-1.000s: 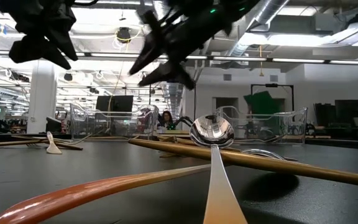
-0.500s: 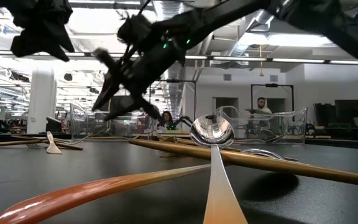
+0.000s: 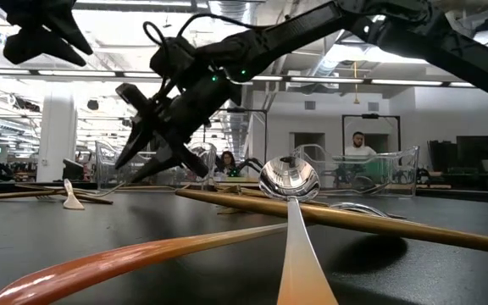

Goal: Sort silverware by color (type)
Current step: Put the gold fork into the top left transparent bin

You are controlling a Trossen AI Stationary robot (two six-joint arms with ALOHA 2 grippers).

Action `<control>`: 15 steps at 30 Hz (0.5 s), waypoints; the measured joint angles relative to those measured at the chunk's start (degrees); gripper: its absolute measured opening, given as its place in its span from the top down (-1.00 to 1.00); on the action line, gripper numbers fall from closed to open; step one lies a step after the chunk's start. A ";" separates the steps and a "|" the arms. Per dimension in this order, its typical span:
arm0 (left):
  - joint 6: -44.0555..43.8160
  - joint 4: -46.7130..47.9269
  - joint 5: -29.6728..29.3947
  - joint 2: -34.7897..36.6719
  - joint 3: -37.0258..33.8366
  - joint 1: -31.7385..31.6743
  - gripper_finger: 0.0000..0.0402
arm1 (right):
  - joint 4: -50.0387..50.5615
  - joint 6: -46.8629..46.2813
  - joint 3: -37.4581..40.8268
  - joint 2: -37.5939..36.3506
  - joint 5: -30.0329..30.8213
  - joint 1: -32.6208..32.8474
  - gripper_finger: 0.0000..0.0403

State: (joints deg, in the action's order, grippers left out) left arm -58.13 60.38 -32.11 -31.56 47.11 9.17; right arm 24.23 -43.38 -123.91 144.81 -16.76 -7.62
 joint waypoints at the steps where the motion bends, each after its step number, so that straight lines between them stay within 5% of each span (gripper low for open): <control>1: 0.00 0.31 -0.49 0.16 0.00 0.00 0.41 | -0.10 -0.23 0.01 0.00 0.11 0.00 0.19; 15: 0.44 0.66 -2.67 0.12 -0.02 -0.98 0.41 | -3.91 -2.93 -0.05 3.65 -1.99 -0.10 0.21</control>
State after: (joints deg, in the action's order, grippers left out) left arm -57.69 61.04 -34.79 -31.44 47.09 8.19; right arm 20.31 -46.31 -123.96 148.46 -18.75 -7.71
